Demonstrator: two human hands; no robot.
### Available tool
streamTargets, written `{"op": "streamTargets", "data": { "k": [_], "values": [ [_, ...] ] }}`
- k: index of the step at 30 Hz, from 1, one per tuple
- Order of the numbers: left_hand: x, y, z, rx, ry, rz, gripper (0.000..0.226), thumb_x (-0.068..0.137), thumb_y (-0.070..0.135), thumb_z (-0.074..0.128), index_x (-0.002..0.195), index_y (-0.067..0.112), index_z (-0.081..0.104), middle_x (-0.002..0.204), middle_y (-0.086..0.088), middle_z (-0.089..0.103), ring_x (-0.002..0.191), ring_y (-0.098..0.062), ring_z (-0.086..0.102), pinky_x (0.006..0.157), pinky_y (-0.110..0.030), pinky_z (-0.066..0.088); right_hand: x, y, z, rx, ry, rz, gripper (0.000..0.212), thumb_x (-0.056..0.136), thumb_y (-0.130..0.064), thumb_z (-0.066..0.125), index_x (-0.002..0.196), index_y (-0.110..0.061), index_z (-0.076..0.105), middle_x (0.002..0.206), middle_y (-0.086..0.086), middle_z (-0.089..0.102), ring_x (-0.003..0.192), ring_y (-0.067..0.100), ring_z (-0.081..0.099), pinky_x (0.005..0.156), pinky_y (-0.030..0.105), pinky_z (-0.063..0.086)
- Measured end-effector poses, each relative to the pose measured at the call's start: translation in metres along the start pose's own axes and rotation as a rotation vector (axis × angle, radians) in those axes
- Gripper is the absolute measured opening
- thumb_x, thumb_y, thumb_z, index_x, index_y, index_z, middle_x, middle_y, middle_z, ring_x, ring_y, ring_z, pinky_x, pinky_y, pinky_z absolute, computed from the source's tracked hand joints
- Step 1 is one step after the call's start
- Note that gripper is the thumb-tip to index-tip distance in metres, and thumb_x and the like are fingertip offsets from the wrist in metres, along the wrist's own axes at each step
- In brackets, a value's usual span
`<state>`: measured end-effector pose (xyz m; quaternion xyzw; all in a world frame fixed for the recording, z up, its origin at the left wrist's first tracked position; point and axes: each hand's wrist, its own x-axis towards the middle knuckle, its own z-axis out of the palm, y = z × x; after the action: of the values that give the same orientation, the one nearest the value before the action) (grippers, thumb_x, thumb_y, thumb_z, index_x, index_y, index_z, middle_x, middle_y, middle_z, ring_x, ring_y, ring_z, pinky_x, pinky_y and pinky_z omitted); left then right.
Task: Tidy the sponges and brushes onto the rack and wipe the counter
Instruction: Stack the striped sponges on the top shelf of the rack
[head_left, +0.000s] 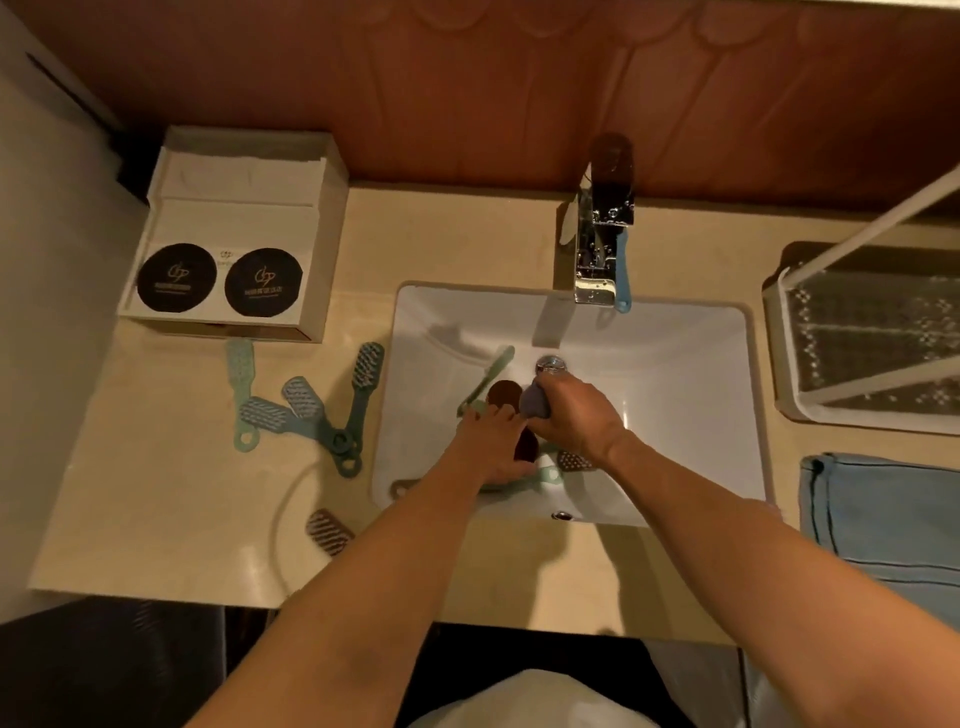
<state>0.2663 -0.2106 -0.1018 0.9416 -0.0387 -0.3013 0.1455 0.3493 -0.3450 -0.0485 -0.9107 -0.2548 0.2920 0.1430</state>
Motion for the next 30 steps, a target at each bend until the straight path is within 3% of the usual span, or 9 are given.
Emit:
{"op": "streamTargets", "data": {
  "k": [2,5,8,11,15,20,22,25,30],
  "values": [
    [-0.002,0.008,0.007,0.024,-0.007,-0.055,0.076,0.09,0.053,0.061,0.151,0.018,0.031,0.142,-0.011,0.039,0.132,-0.034,0.039,0.113,-0.055,0.027,-0.008,0.002,-0.002,0.024,0.003,0.05,0.009,0.08,-0.029,0.068,0.076,-0.031,0.061,0.084,-0.007,0.069,0.075,0.021,0.066,0.062,0.029,0.045],
    [-0.003,0.018,0.015,0.06,0.004,-0.146,0.071,0.09,0.041,0.065,0.148,0.015,0.035,0.149,-0.013,0.031,0.137,-0.037,0.034,0.116,-0.057,0.025,-0.023,-0.002,-0.009,0.011,0.026,0.117,0.035,0.081,-0.036,0.065,0.05,-0.031,0.051,0.059,-0.012,0.057,0.056,0.013,0.054,0.059,0.026,0.041],
    [-0.002,0.025,0.017,0.08,0.01,-0.186,0.066,0.088,0.034,0.068,0.143,0.011,0.04,0.15,-0.015,0.027,0.133,-0.037,0.037,0.109,-0.053,0.034,-0.031,-0.001,-0.015,0.007,0.01,0.155,0.038,0.083,-0.039,0.06,0.049,-0.025,0.052,0.059,0.0,0.061,0.059,0.022,0.057,0.059,0.03,0.046],
    [-0.005,0.026,0.016,0.041,0.048,-0.138,0.073,0.088,0.03,0.069,0.149,0.017,0.032,0.148,-0.018,0.028,0.126,-0.039,0.044,0.098,-0.046,0.041,-0.036,0.002,-0.02,0.002,0.022,0.17,0.039,0.083,-0.037,0.057,0.048,-0.019,0.052,0.054,0.004,0.058,0.054,0.022,0.051,0.053,0.028,0.041],
    [-0.009,0.027,0.0,0.009,0.07,-0.064,0.067,0.093,0.027,0.064,0.151,0.02,0.031,0.128,-0.015,0.053,0.106,-0.034,0.061,0.086,-0.041,0.049,-0.043,0.007,-0.03,0.011,0.082,0.178,0.039,0.083,-0.036,0.056,0.05,-0.015,0.054,0.053,0.004,0.056,0.053,0.024,0.05,0.049,0.029,0.036],
    [-0.015,0.034,-0.028,-0.136,0.166,-0.074,0.048,0.082,0.051,0.064,0.119,0.028,0.042,0.096,-0.004,0.066,0.089,-0.03,0.064,0.08,-0.043,0.053,-0.051,0.012,-0.052,0.054,0.163,0.167,0.03,0.084,-0.039,0.053,0.069,-0.013,0.059,0.066,0.003,0.059,0.064,0.024,0.056,0.053,0.032,0.04],
    [-0.013,0.042,-0.039,-0.151,0.189,-0.066,0.047,0.08,0.061,0.059,0.115,0.035,0.042,0.097,-0.002,0.065,0.092,-0.026,0.062,0.08,-0.041,0.051,-0.054,0.016,-0.064,0.085,0.182,0.169,0.03,0.083,-0.043,0.051,0.088,-0.015,0.061,0.086,0.002,0.063,0.079,0.026,0.06,0.063,0.034,0.047],
    [-0.008,0.061,-0.056,-0.272,0.223,-0.034,0.044,0.084,0.058,0.062,0.122,0.039,0.051,0.104,0.001,0.069,0.097,-0.022,0.063,0.082,-0.037,0.05,-0.064,0.024,-0.081,0.175,0.212,0.137,0.056,0.083,-0.05,0.061,0.127,-0.02,0.049,0.112,0.003,0.054,0.096,0.026,0.058,0.076,0.036,0.048],
    [-0.002,0.095,-0.095,-0.353,0.247,0.029,0.021,0.092,0.053,0.059,0.11,0.042,0.056,0.111,0.005,0.066,0.1,-0.02,0.062,0.088,-0.041,0.05,-0.079,0.041,-0.106,0.16,0.332,0.037,0.072,0.084,-0.056,0.065,0.142,-0.027,0.035,0.132,0.006,0.05,0.103,0.031,0.061,0.08,0.043,0.055]
  ]
}}
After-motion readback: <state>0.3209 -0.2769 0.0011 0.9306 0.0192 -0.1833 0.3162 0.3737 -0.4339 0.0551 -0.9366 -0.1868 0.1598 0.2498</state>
